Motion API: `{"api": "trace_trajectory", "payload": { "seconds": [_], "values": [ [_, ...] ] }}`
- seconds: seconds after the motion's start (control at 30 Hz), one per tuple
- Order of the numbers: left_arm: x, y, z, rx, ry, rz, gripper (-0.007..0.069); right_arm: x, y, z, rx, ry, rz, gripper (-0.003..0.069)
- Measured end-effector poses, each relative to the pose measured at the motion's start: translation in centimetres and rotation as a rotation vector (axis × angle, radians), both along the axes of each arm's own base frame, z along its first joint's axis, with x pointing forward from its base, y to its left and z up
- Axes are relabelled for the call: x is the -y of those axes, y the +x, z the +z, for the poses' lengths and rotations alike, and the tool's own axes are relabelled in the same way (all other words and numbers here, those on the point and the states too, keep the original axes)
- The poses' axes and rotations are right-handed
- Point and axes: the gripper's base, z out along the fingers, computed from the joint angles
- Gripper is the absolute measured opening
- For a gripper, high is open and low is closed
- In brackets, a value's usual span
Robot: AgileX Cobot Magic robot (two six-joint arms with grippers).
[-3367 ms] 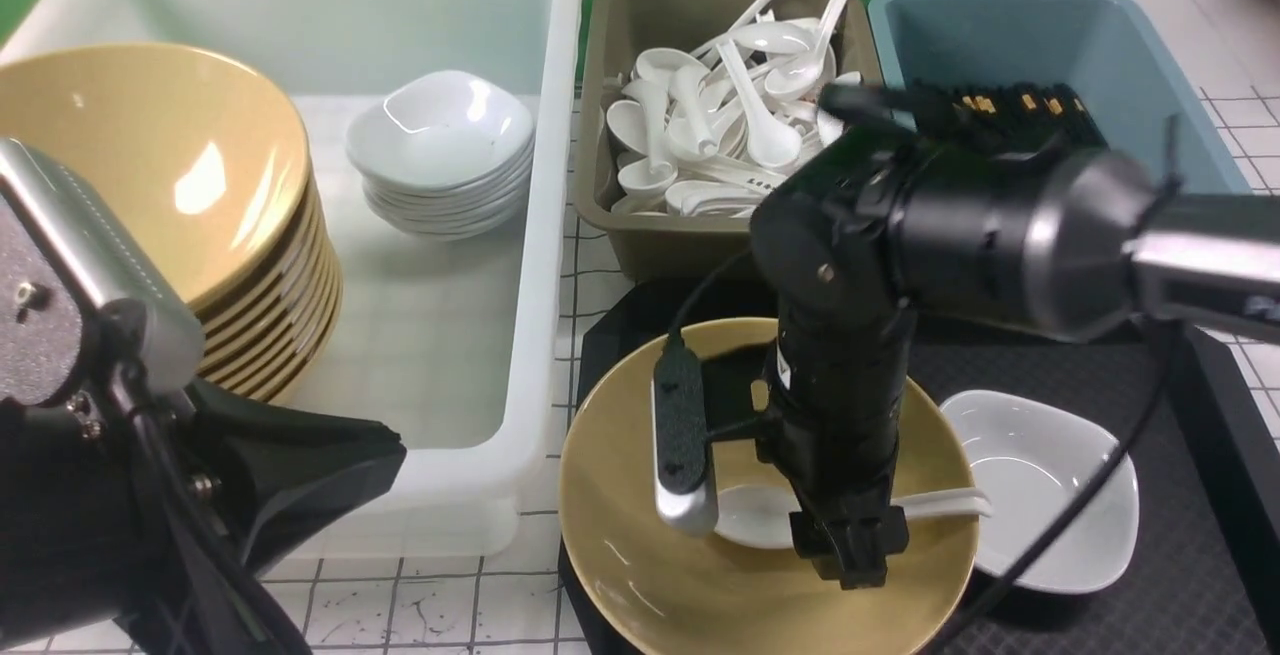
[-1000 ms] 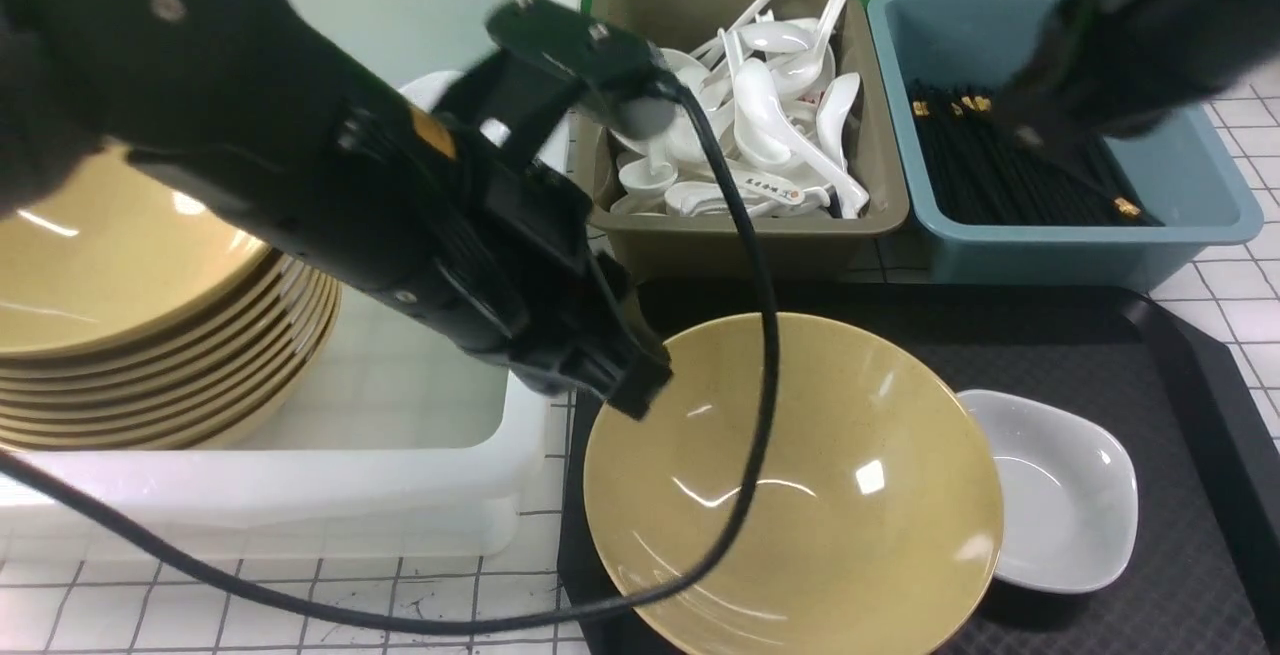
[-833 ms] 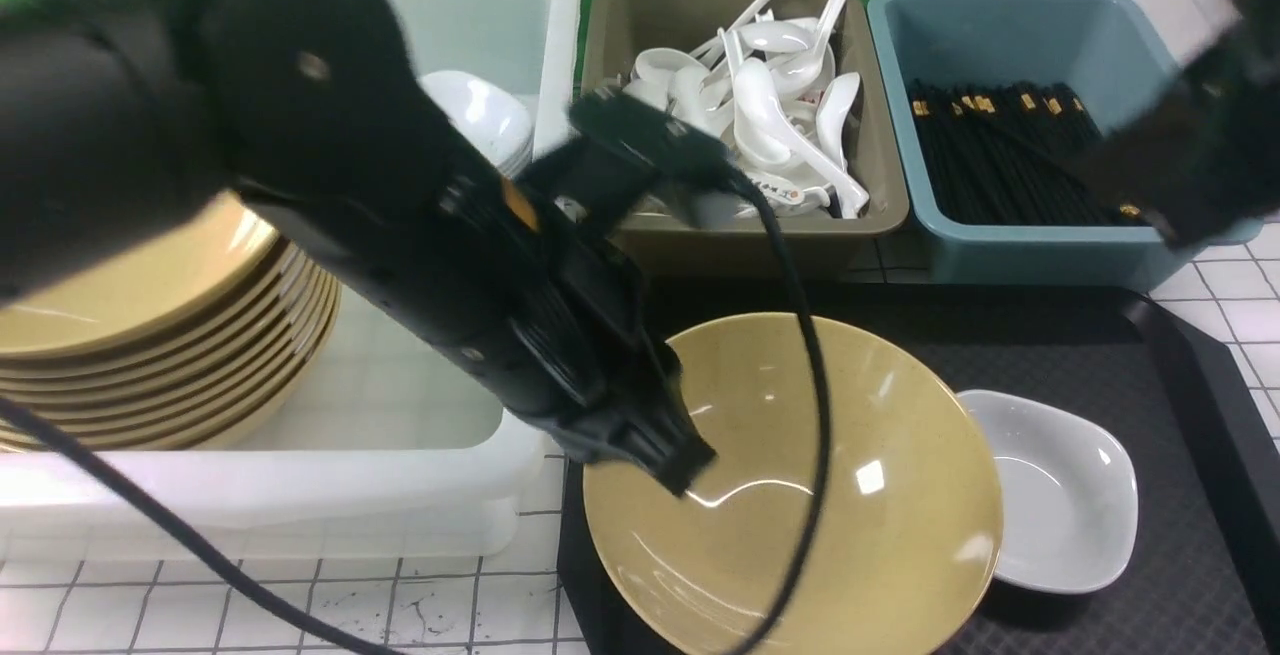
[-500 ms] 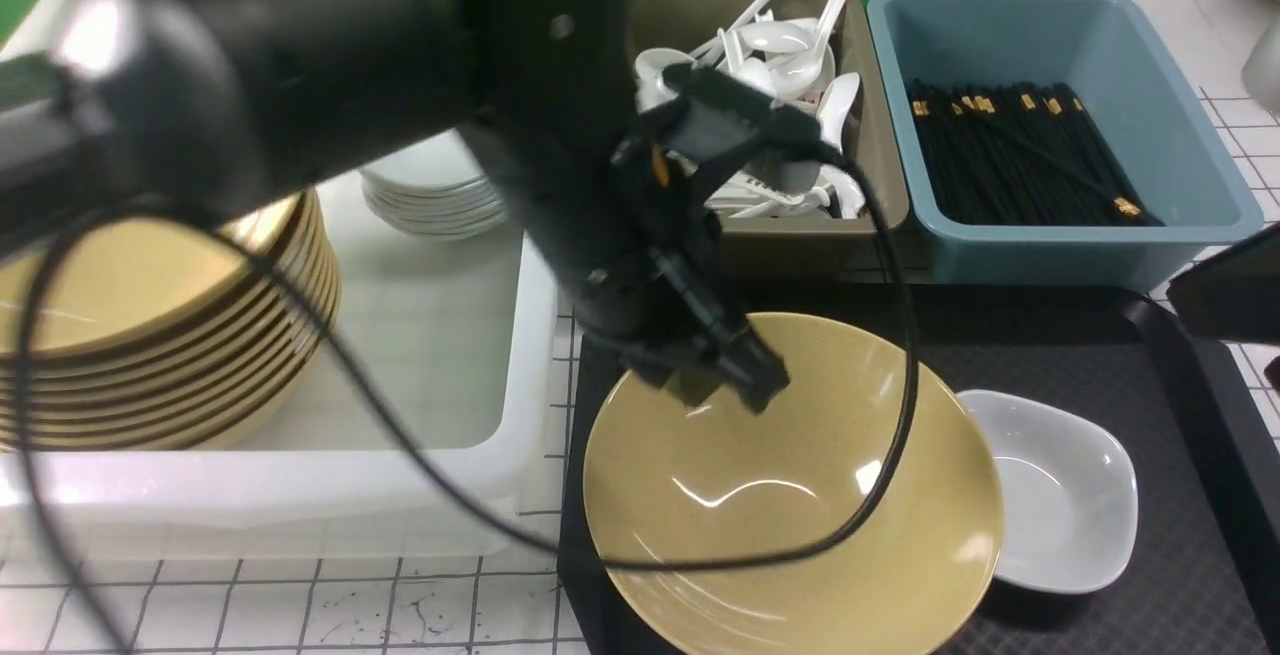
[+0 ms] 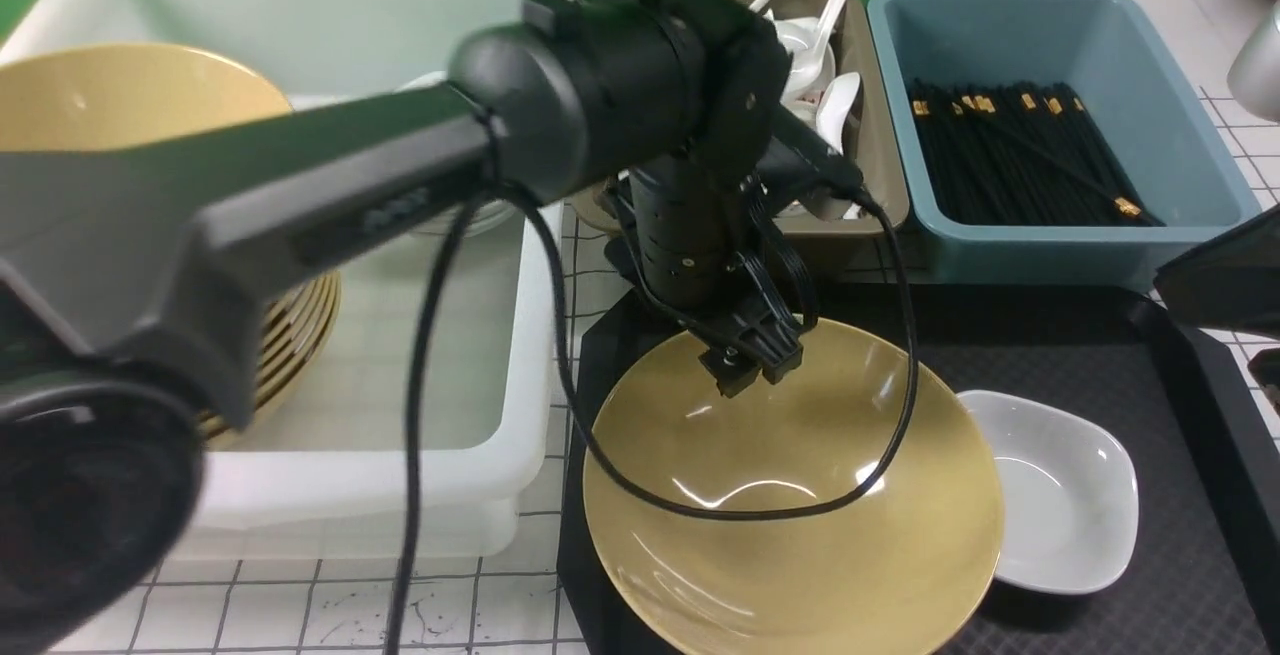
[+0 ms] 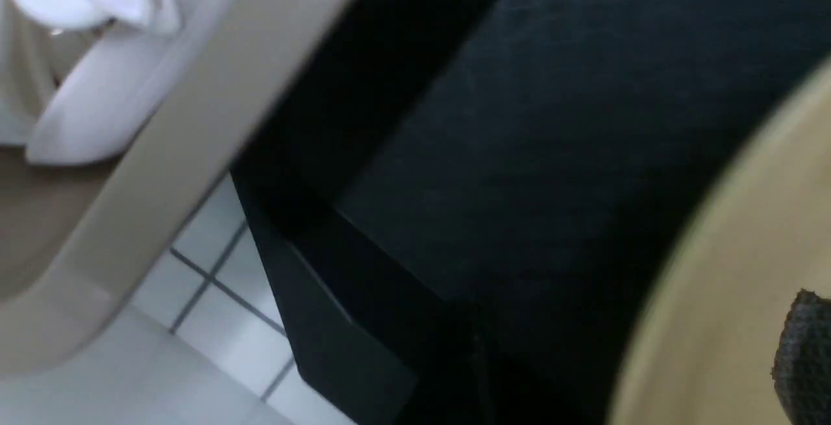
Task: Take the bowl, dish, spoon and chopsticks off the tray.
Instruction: Use the left arm to grab the yellow noodle bowl on the left, then use the left arm to put the noodle bowl into the large storage box on the left
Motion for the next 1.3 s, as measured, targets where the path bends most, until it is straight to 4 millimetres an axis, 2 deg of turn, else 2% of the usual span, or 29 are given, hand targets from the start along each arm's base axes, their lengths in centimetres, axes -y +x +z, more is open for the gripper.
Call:
{"api": "trace_trajectory", "payload": {
  "seconds": [0.1, 0.17, 0.23, 0.3, 0.37, 0.6, 0.67, 0.73, 0.8, 0.83, 0.87, 0.9, 0.93, 1.0, 1.03, 1.07, 1.1, 1.13, 1.17, 1.3],
  "values": [
    [0.2, 0.1, -1.1, -0.023, 0.015, 0.001, 0.0531, 0.0, 0.0, 0.0, 0.003, 0.001, 0.000, 0.0037],
    [0.3, 0.1, -1.8, -0.051, 0.018, 0.008, 0.0500, 0.0, 0.1, 0.1, 0.014, 0.006, 0.000, 0.0037],
    [0.4, 0.0, -2.4, -0.081, 0.018, 0.022, 0.0433, -0.1, 0.2, 0.2, 0.032, 0.014, -0.002, 0.0037],
    [0.4, -0.2, -2.7, -0.114, 0.026, 0.035, 0.0283, -0.1, 0.4, 0.3, 0.054, 0.024, -0.004, 0.0037],
    [0.2, -0.5, -1.8, -0.136, 0.013, 0.050, 0.0204, -0.2, 0.5, 0.4, 0.066, 0.028, -0.003, 0.0037],
    [-0.3, -1.7, 2.1, -0.109, -0.052, 0.090, 0.0054, -0.6, 0.9, 0.5, 0.069, 0.025, 0.039, 0.0037],
    [-0.9, -2.2, 4.9, -0.052, -0.103, 0.111, 0.0012, -1.1, 1.2, 1.4, 0.085, 0.050, 0.074, 0.0037],
    [-2.3, -2.6, 7.6, 0.014, -0.138, 0.138, 0.0009, -2.0, 1.4, 2.9, 0.124, 0.073, 0.128, 0.0037],
    [-3.2, -2.7, 9.2, 0.037, -0.186, 0.164, 0.0006, -2.6, 1.4, 3.8, 0.149, 0.082, 0.160, 0.0037],
    [-4.9, -3.2, 11.7, 0.061, -0.258, 0.202, 0.0004, -3.7, 1.6, 4.9, 0.172, 0.093, 0.207, 0.0037],
    [-5.7, -3.2, 12.6, 0.066, -0.286, 0.223, 0.0004, -4.2, 1.6, 5.7, 0.191, 0.099, 0.230, 0.0037],
    [-7.4, -3.6, 14.5, 0.085, -0.337, 0.258, 0.0004, -5.0, 1.7, 6.3, 0.205, 0.105, 0.263, 0.0037],
    [-8.3, -3.7, 15.3, 0.093, -0.360, 0.278, 0.0004, -5.6, 1.7, 6.7, 0.211, 0.109, 0.286, 0.0037],
    [-11.8, -4.2, 17.8, 0.133, -0.425, 0.356, 0.0004, -7.2, 2.0, 7.6, 0.224, 0.119, 0.339, 0.0037],
    [-12.2, -4.2, 17.9, 0.137, -0.431, 0.365, 0.0004, -7.5, 2.1, 7.5, 0.219, 0.117, 0.349, 0.0037],
    [-15.9, -5.1, 19.8, 0.194, -0.470, 0.454, 0.0004, -8.6, 2.2, 8.1, 0.225, 0.119, 0.385, 0.0037],
    [-16.3, -4.9, 19.7, 0.192, -0.469, 0.467, 0.0004, -8.7, 2.3, 8.1, 0.225, 0.119, 0.390, 0.0037],
    [-19.9, -6.1, 20.9, 0.246, -0.488, 0.567, 0.0004, -9.4, 2.4, 8.2, 0.225, 0.115, 0.415, 0.0037],
    [-22.6, -7.4, 21.7, 0.299, -0.498, 0.649, 0.0004, -10.1, 2.6, 8.3, 0.225, 0.111, 0.437, 0.0037],
    [-29.7, -10.4, 21.3, 0.399, -0.497, 0.928, 0.0004, -11.3, 3.2, 7.9, 0.221, 0.090, 0.474, 0.0037]
  ]
}}
